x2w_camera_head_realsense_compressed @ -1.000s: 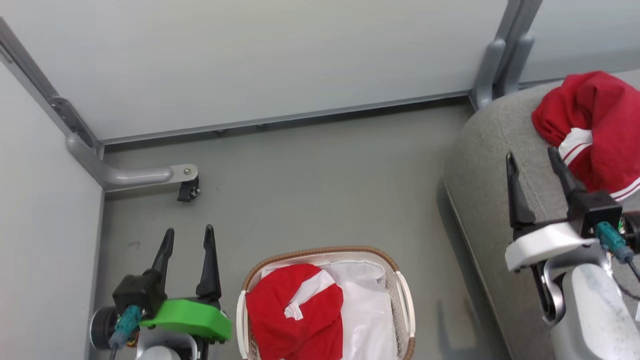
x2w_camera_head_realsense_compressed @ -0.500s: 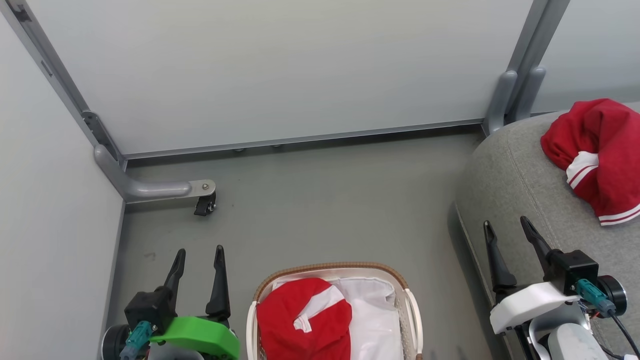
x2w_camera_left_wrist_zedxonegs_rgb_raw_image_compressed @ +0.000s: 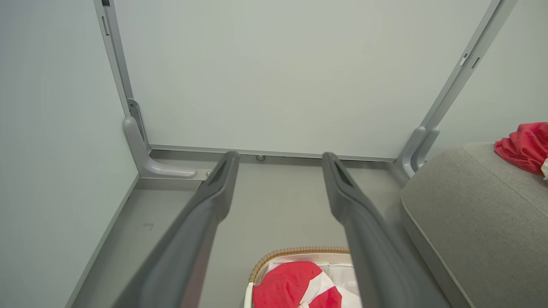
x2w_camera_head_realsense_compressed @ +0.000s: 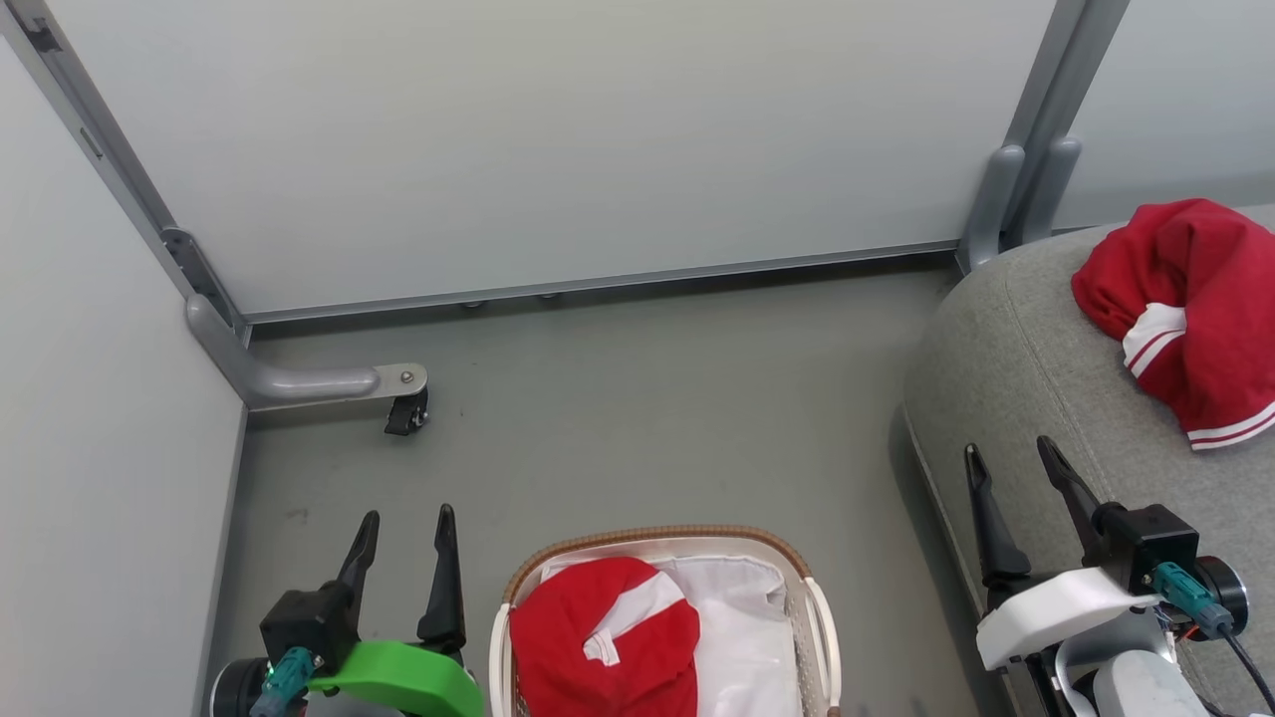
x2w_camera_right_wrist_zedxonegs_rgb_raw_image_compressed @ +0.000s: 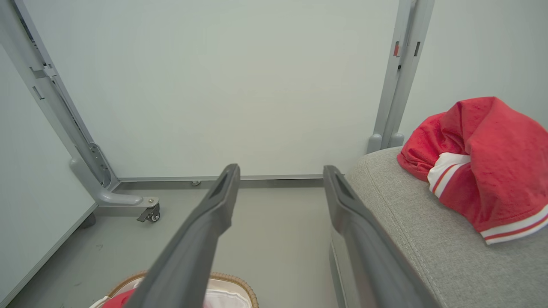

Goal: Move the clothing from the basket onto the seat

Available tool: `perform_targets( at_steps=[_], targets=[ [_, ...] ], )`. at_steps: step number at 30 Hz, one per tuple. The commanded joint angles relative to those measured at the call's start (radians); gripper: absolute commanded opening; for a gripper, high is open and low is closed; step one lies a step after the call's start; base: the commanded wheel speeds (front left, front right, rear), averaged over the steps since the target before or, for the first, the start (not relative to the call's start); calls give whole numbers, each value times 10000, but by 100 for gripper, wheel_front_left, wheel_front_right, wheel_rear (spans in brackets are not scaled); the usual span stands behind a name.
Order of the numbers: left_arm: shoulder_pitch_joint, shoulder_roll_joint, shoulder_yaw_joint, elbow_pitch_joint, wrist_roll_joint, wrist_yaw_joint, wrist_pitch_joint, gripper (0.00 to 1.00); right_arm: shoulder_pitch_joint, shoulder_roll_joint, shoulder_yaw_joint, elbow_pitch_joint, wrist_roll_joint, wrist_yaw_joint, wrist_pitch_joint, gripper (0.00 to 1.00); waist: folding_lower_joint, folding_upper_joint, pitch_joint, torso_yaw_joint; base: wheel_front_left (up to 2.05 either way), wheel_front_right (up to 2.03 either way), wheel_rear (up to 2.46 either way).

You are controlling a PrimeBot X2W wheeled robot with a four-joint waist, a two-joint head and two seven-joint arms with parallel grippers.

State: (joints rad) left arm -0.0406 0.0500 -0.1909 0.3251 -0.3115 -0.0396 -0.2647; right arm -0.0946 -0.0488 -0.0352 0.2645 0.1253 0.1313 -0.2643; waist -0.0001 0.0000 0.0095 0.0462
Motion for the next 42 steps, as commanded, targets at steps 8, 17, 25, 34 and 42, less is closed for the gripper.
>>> perform_targets(
  at_steps=[8,17,25,34,42],
  targets=[
    [-24,10,15,106,15,-37,5,100,122,-32,-23,16,89,-10,-3,100,1,0,-3,42,0,0,0],
    [32,10,-56,124,59,-80,5,100,139,-32,-5,3,118,-12,-3,100,1,0,0,-3,0,0,0],
    [-21,8,-240,212,282,-161,7,100,75,-33,-23,-76,93,-10,-3,100,1,0,72,-143,0,0,0],
    [-1235,11,-1299,869,525,-489,5,100,-465,-31,-93,-286,-169,-10,-2,100,1,0,1004,-496,0,0,0],
    [-2999,23,-2846,3477,455,-662,35,100,-1375,-31,172,-454,-4,-10,-2,100,1,0,2534,-1182,0,0,0]
  ],
)
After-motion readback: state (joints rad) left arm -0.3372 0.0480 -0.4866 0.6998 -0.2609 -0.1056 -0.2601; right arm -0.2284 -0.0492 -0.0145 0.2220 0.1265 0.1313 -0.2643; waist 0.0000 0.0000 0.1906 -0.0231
